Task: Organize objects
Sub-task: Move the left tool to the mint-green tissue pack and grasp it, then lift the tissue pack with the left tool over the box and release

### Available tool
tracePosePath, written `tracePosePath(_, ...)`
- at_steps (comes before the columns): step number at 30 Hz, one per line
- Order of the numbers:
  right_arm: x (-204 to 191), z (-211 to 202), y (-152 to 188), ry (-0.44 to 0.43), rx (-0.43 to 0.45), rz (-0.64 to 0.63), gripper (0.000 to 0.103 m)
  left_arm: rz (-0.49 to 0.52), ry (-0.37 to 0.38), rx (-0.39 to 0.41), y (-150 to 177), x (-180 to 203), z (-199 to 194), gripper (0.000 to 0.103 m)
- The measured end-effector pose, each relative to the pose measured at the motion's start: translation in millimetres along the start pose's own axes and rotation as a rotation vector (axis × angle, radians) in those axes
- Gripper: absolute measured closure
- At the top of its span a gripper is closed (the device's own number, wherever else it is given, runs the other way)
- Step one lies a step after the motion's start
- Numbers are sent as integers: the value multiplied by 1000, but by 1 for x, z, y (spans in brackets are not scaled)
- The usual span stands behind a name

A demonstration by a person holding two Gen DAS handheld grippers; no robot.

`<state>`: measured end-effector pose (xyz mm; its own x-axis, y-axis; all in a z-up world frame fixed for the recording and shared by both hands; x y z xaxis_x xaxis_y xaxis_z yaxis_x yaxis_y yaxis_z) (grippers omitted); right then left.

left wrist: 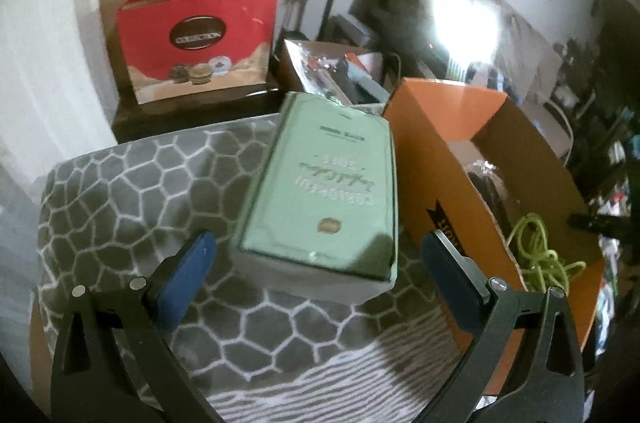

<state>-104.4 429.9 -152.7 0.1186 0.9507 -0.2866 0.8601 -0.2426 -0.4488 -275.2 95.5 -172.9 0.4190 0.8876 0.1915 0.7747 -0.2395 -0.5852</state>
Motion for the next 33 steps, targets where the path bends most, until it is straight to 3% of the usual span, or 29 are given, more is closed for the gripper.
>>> tracePosePath(6, -2, 1, 0, 1, 0, 1, 93, 90, -81, -74, 2, 10, 31, 0)
tracePosePath(10, -2, 1, 0, 2, 0, 0, 93, 89, -102, -87, 5, 9, 42, 1)
tracePosePath(13, -2, 1, 0, 2, 0, 1, 93, 89, -118, -62, 2, 7, 42, 12)
tracePosePath(16, -2, 1, 0, 2, 0, 1, 93, 89, -110, -48, 2, 6, 39, 14)
tracePosePath(24, -3, 1, 0, 2, 0, 1, 93, 21, -78, 12, -5, -2, 18, 18)
tracePosePath(33, -3, 1, 0, 2, 1, 2, 93, -12, -16, 149, -30, 10, -43, 18)
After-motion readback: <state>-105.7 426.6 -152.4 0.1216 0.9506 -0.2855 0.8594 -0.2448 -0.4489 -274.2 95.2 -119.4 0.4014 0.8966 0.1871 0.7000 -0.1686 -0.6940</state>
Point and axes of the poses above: each gripper's, at about its wrist camera, not at the fingertips, and z roughly the way its jaws point, x to its right, y to its underside, the point moved 10 cm from there along z, roughly the way its jaws point, and after that the axes turned 2 degrees about -y, right-handed, at the moved point
